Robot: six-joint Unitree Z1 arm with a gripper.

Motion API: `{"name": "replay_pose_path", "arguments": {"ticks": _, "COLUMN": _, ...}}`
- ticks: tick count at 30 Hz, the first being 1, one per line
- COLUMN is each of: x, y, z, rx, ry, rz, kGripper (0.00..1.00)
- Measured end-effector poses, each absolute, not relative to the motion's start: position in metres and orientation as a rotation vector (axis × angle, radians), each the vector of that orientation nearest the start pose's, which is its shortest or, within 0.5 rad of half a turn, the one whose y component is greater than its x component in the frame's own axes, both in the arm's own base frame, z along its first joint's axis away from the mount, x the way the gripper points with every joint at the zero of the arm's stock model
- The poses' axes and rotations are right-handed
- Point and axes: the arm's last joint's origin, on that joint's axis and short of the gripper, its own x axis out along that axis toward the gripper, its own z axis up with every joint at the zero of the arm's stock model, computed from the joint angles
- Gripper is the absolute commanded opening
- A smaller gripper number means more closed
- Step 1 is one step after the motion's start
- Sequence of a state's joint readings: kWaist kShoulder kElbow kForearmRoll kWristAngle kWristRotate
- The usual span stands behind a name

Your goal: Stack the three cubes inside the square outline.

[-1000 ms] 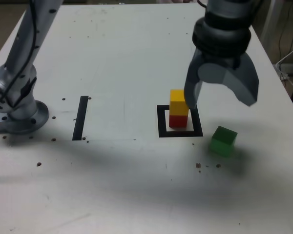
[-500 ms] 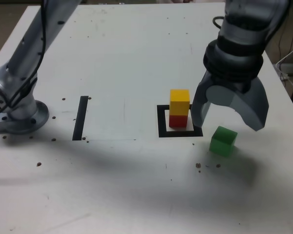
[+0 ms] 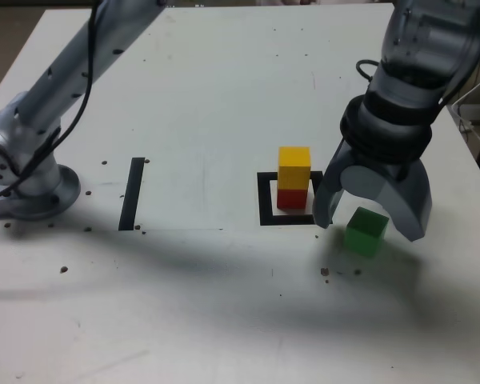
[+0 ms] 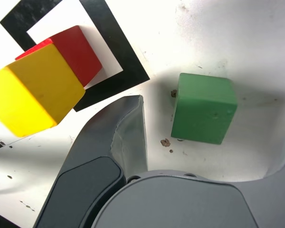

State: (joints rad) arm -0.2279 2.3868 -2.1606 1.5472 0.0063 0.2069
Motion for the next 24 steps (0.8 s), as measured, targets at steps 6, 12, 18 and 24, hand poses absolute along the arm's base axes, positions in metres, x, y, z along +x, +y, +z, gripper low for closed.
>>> {"name": "replay_pose_path", "arguments": {"ticks": 6, "x": 0.451, "y": -0.101, "z": 0.222, "rx": 0.341, "ry": 1.763, "rz": -0.352, "kGripper": 0.89}}
{"name": "replay_pose_path", "arguments": {"ticks": 12, "x": 0.453, "y": -0.102, "z": 0.215, "rx": 0.331, "ry": 1.776, "rz": -0.360, "kGripper": 0.75}}
{"name": "replay_pose_path", "arguments": {"ticks": 18, "x": 0.453, "y": -0.102, "z": 0.212, "rx": 0.327, "ry": 1.788, "rz": -0.350, "kGripper": 0.50}}
{"name": "replay_pose_path", "arguments": {"ticks": 24, "x": 0.453, "y": -0.103, "z": 0.213, "rx": 0.338, "ry": 1.788, "rz": -0.337, "kGripper": 0.38}}
